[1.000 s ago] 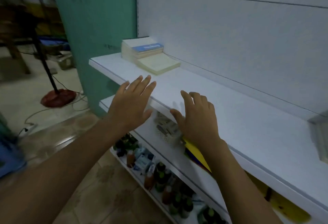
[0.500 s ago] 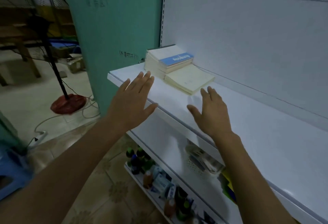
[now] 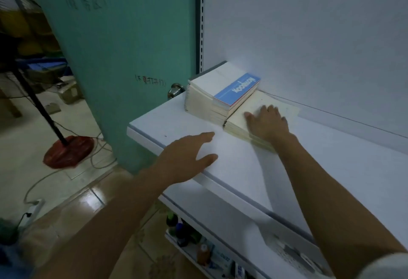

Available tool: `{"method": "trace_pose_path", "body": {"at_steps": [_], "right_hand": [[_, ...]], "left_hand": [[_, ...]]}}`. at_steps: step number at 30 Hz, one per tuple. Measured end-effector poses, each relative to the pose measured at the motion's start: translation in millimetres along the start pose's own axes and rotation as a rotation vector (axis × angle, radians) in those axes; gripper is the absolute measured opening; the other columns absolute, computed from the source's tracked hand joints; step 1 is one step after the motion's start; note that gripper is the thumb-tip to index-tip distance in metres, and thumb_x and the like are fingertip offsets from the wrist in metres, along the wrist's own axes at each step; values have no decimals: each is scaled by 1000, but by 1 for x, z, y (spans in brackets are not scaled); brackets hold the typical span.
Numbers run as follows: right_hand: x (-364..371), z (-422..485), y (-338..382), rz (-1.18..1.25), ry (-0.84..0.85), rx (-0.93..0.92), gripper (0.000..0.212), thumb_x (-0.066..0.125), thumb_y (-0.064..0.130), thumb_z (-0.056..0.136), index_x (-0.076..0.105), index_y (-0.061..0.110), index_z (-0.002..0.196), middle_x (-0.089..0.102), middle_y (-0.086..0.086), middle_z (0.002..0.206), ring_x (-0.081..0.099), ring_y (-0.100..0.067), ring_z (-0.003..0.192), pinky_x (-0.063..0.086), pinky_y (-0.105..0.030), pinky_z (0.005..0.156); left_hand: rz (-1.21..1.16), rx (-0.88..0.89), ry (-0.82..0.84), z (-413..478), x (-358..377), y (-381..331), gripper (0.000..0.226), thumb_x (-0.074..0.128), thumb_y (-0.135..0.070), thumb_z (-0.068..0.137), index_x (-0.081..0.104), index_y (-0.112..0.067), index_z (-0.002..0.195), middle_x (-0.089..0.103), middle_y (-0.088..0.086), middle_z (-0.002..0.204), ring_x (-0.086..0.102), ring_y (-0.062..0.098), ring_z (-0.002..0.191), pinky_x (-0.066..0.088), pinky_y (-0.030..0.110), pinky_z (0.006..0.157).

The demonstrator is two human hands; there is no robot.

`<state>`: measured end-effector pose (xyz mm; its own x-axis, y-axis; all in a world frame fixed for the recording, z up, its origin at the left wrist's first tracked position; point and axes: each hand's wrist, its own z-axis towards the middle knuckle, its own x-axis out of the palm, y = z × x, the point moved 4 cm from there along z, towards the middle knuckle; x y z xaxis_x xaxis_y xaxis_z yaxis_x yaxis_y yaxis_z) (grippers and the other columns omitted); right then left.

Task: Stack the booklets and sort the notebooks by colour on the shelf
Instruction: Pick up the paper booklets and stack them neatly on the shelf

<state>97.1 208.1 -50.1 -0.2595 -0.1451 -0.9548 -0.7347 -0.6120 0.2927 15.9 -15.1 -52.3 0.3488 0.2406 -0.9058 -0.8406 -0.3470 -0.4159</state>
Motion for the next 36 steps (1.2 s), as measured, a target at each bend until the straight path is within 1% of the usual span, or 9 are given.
{"method": "trace_pose_path", "body": {"at_steps": [5, 8, 10, 15, 18, 21, 25, 27, 36], "right_hand": [[29, -33, 0, -96, -98, 24, 74, 19, 59, 96, 23, 7, 148, 21, -14, 156, 15, -26, 145, 13, -46, 116], [40, -63, 22, -87, -175, 94, 71, 19, 57, 96, 21, 10, 149, 18, -10, 158, 12, -24, 146, 7, -43, 117], [44, -78, 37, -58, -204, 140, 66, 21, 52, 98, 24, 10, 149, 20, -9, 158, 12, -22, 146, 6, -42, 117], [37, -101, 66, 90, -257, 220, 41, 28, 34, 102, 51, 6, 122, 48, -13, 136, 37, -31, 131, 28, -42, 105], [45, -120, 76, 121, -275, 277, 44, 28, 31, 102, 42, 6, 135, 39, -14, 146, 31, -30, 137, 25, -43, 111], [42, -142, 93, 254, -363, 280, 52, 35, 37, 101, 36, 6, 142, 36, -12, 150, 31, -26, 138, 25, -44, 113], [6, -157, 102, 359, -600, 311, 44, 40, 46, 98, 49, 12, 125, 52, -7, 131, 50, -23, 119, 43, -47, 101], [-5, -163, 98, 361, -648, 381, 48, 39, 47, 98, 44, 16, 135, 46, -4, 141, 44, -22, 127, 38, -43, 108], [-13, -125, 78, 41, -423, 485, 45, 48, 27, 98, 40, 13, 140, 43, -8, 146, 40, -28, 132, 34, -41, 106]], "left_hand": [[-487, -59, 0, 48, 13, 20, 39, 55, -40, 92, 57, -21, 125, 64, -2, 121, 58, 10, 105, 43, 26, 95], [-606, -98, 82, 73, 21, 27, 35, 51, -45, 91, 63, -20, 114, 69, -2, 105, 66, 17, 91, 51, 38, 91], [-736, -68, 192, 81, 22, 23, 30, 58, -46, 88, 64, -22, 104, 70, -5, 90, 70, 15, 75, 56, 31, 76], [-893, -75, 483, 67, 7, 14, 21, 61, -39, 89, 61, -18, 88, 65, -4, 55, 59, 9, 45, 43, 16, 41], [-885, 14, 613, 46, 1, 11, 14, 51, -33, 97, 55, -21, 103, 69, 1, 73, 65, 12, 48, 43, 16, 38], [-845, 179, 490, 34, -5, 22, 18, 49, -28, 98, 52, -24, 115, 67, 5, 91, 69, 16, 60, 47, 21, 42], [-1003, 279, 311, 45, -22, 39, 25, 45, -24, 99, 51, -19, 123, 65, 7, 98, 70, 26, 70, 46, 22, 41], [-1083, 268, 282, 48, -27, 53, 26, 43, -24, 100, 47, -23, 125, 63, 6, 103, 71, 28, 76, 43, 21, 40], [-1112, 121, 142, 70, -16, 90, 14, 44, -21, 99, 50, -28, 110, 59, -5, 94, 59, 16, 76, 43, 16, 39]]}}
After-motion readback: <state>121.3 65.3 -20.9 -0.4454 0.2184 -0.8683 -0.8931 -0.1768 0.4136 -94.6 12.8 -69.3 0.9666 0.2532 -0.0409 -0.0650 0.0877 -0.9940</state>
